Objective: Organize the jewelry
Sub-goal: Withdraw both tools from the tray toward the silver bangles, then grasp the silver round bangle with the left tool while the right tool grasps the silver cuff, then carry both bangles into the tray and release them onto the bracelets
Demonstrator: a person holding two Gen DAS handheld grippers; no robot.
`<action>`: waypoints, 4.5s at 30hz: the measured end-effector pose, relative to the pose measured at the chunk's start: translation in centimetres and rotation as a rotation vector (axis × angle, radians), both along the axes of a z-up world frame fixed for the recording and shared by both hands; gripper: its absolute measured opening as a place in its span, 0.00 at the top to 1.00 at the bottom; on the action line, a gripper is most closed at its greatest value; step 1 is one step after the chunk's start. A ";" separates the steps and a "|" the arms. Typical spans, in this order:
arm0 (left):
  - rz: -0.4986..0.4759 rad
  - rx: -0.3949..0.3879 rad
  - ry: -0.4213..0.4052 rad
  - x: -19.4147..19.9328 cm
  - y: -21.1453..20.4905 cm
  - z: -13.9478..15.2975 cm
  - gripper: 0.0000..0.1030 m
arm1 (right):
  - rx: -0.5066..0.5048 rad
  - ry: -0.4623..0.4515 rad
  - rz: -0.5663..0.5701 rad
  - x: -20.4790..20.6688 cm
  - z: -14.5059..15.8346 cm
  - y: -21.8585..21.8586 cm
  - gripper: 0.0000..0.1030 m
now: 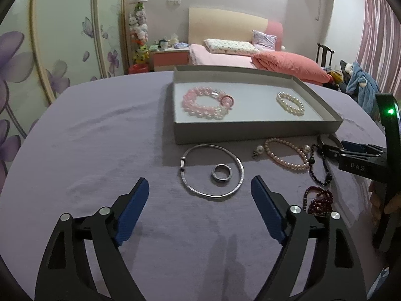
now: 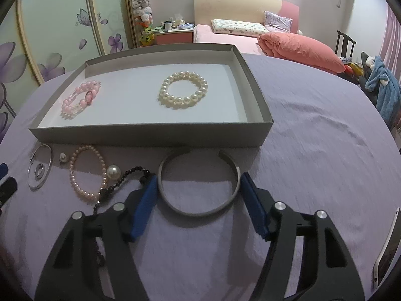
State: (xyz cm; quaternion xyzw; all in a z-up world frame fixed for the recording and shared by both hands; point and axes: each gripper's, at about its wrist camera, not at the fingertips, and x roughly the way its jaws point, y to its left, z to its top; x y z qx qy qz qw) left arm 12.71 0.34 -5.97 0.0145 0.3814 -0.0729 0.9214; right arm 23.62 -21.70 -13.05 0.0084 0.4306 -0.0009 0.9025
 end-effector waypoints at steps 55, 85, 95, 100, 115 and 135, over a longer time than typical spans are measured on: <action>0.062 0.036 0.107 3.7 -0.8 -1.7 0.31 | 0.044 -0.037 -0.022 -1.1 0.0 -0.2 0.38; 0.104 -0.004 -0.312 -3.7 -1.6 5.2 0.31 | 0.102 -0.446 0.073 -9.8 8.5 3.1 0.38; 0.132 0.001 -0.469 -6.0 -2.4 7.1 0.31 | 0.049 -0.650 0.073 -13.4 10.7 4.2 0.38; 0.155 -0.007 -0.512 -6.6 -2.4 7.2 0.31 | 0.023 -0.724 0.056 -14.5 11.0 4.0 0.38; 0.166 -0.006 -0.557 -7.2 -2.4 7.4 0.31 | -0.009 -0.790 0.029 -15.0 10.8 3.7 0.38; 0.150 0.039 -0.495 0.9 -3.8 7.2 0.31 | -0.032 -0.751 0.000 -6.6 11.3 3.5 0.38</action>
